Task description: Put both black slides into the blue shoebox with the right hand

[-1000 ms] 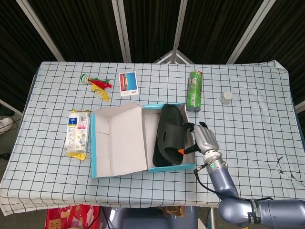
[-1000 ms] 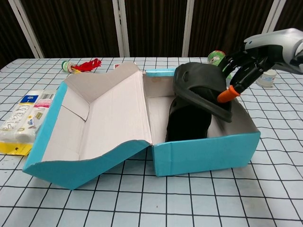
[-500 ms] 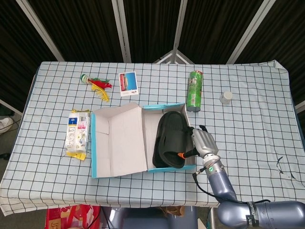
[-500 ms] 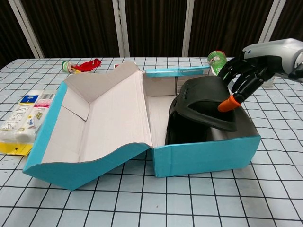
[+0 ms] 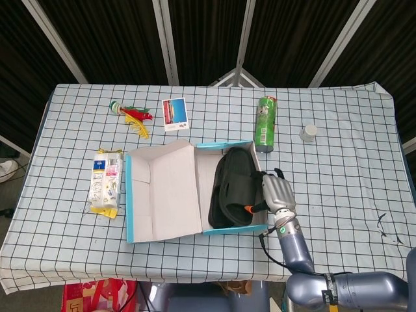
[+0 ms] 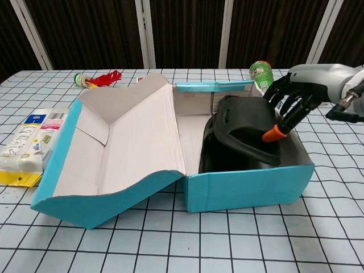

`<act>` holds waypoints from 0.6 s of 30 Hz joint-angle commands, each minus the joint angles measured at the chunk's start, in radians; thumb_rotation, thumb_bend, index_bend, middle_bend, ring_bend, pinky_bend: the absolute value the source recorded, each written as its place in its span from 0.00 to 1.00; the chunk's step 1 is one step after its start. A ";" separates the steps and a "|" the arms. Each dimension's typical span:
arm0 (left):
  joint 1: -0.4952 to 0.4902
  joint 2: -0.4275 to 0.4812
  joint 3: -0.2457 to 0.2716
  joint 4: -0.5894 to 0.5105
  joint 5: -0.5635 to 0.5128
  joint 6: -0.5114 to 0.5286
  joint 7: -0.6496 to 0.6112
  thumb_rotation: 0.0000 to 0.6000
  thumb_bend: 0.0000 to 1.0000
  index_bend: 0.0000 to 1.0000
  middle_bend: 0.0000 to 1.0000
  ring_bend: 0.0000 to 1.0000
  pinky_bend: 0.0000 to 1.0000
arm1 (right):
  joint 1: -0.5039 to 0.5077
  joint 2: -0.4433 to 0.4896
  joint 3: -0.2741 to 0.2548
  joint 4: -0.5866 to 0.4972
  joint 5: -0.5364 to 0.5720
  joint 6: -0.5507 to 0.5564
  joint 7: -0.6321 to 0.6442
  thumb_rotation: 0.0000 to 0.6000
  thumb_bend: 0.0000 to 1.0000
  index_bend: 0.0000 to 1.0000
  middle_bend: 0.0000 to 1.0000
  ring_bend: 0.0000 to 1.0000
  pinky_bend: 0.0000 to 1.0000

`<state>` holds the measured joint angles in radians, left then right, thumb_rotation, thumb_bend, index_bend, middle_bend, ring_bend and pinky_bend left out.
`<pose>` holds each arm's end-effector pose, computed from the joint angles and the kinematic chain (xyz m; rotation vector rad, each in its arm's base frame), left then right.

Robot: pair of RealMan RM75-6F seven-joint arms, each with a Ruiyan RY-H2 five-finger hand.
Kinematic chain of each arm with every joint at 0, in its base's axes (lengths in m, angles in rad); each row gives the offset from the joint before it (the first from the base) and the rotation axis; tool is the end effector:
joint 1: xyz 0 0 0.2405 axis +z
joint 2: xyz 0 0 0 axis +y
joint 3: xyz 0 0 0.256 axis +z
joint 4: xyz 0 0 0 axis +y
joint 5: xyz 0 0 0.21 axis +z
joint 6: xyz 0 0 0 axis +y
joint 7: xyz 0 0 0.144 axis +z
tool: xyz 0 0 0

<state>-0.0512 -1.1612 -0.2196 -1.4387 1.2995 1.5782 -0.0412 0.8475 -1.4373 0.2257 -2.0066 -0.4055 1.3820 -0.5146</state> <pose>-0.3520 0.1977 0.2155 -1.0446 -0.7350 -0.8882 -0.1156 -0.3043 0.0288 1.4334 -1.4190 0.8159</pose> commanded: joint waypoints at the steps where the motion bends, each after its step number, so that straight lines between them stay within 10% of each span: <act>1: 0.000 0.000 0.000 0.000 -0.001 0.000 -0.001 1.00 0.73 0.17 0.04 0.00 0.00 | -0.004 -0.025 -0.011 0.018 -0.022 0.020 -0.029 1.00 0.58 0.60 0.48 0.28 0.04; 10: 0.001 0.001 0.000 0.000 -0.002 -0.001 -0.004 1.00 0.73 0.17 0.04 0.00 0.00 | -0.017 -0.023 -0.015 0.005 -0.044 0.009 -0.078 1.00 0.58 0.57 0.46 0.27 0.02; 18: 0.000 0.000 0.001 -0.001 0.002 -0.001 -0.003 1.00 0.73 0.17 0.04 0.00 0.00 | -0.010 0.021 -0.014 -0.047 -0.027 -0.021 -0.136 1.00 0.31 0.36 0.24 0.14 0.00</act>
<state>-0.0516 -1.1608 -0.2185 -1.4396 1.3014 1.5771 -0.0445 0.8352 -1.4221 0.2110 -2.0456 -0.4372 1.3658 -0.6434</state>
